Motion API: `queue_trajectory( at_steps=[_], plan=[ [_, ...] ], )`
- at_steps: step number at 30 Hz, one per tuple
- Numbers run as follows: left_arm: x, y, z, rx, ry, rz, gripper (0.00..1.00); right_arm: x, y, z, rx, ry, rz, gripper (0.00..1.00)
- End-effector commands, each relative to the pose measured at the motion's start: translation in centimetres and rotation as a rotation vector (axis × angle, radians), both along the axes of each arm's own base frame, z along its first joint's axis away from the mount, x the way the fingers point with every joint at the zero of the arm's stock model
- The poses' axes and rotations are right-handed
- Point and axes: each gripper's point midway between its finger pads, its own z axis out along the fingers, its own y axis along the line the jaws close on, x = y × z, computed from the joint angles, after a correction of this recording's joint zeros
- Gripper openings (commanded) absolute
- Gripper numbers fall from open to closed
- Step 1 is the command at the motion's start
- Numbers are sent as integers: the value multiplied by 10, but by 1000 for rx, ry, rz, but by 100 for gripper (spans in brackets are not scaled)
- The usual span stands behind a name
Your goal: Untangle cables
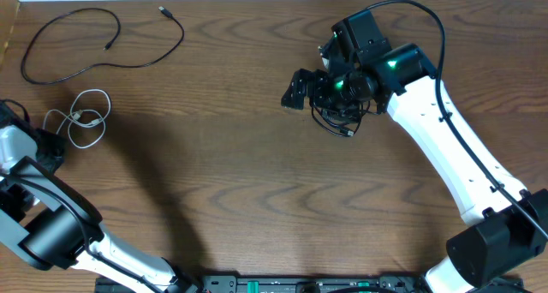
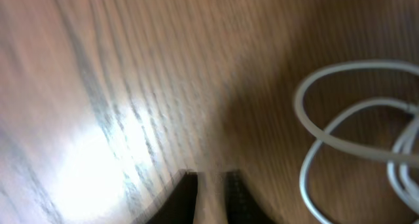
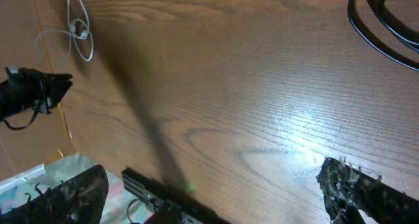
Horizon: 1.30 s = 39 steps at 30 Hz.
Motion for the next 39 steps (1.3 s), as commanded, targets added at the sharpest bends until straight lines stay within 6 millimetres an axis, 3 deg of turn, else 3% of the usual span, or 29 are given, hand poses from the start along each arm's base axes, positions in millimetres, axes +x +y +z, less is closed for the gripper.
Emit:
queue_trajectory(
  at_steps=[1,3,8,14,26,34,39],
  plan=[
    [7,-9,-9,-25,13,-28,8,-3,5,4,-3,-26,28,99],
    [6,-13,-22,-48,36,-33,7,-4,5,4,-4,-24,29,99],
    [8,-13,-32,-62,37,-36,8,-4,4,3,-5,-21,28,99],
    [29,-26,-41,-141,-59,-79,8,-2,6,5,1,-33,28,99],
    [43,-44,-70,-171,-30,-126,7,-2,5,4,0,-32,28,99],
    [66,-60,-69,-194,-93,-184,8,-2,6,5,0,-33,28,99],
    [68,-60,-67,-189,-96,-186,8,-2,5,4,0,-31,28,99]
  ],
)
